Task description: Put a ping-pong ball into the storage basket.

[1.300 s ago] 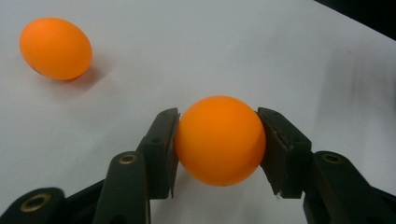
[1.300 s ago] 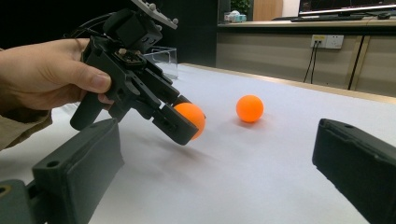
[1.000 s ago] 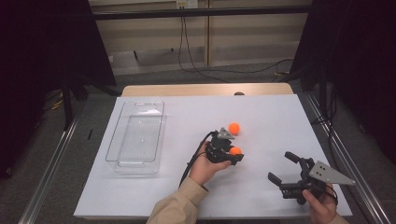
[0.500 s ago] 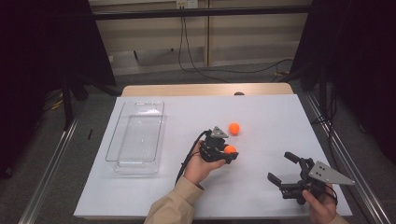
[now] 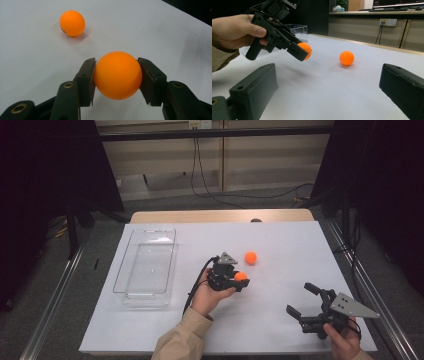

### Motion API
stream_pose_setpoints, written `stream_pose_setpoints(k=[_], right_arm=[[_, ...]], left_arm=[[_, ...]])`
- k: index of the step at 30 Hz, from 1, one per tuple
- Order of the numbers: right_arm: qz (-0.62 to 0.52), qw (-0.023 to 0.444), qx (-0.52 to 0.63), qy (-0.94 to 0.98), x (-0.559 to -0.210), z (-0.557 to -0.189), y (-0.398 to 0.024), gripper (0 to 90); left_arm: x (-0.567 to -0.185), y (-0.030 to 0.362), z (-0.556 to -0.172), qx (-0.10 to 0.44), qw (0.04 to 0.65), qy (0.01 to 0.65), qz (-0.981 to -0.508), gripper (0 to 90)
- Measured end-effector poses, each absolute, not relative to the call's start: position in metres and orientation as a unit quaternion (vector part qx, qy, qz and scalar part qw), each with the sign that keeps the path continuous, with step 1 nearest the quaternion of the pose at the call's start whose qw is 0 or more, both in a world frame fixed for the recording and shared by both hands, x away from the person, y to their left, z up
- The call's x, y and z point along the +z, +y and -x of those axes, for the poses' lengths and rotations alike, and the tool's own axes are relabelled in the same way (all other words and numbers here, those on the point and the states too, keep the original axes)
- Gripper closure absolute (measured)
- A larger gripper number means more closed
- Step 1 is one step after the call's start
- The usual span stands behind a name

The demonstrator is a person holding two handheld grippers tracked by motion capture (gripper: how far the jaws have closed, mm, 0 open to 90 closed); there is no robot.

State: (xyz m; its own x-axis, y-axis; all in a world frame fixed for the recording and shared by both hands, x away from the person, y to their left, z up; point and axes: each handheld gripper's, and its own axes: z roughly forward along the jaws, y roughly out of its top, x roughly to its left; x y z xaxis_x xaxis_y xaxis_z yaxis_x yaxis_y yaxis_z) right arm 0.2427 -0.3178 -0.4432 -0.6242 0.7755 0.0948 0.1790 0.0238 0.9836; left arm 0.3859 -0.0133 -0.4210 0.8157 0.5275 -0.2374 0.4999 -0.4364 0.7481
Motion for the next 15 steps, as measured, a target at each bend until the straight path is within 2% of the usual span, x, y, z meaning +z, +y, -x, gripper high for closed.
stream_pose_setpoints(k=[15], right_arm=[[-0.355,0.248,0.601,0.671,-0.4431,-0.2427,-0.3173,1.1]], left_arm=[[-0.4168,-0.0041,-0.3884,0.022,0.437,0.313,-0.843,50.9]])
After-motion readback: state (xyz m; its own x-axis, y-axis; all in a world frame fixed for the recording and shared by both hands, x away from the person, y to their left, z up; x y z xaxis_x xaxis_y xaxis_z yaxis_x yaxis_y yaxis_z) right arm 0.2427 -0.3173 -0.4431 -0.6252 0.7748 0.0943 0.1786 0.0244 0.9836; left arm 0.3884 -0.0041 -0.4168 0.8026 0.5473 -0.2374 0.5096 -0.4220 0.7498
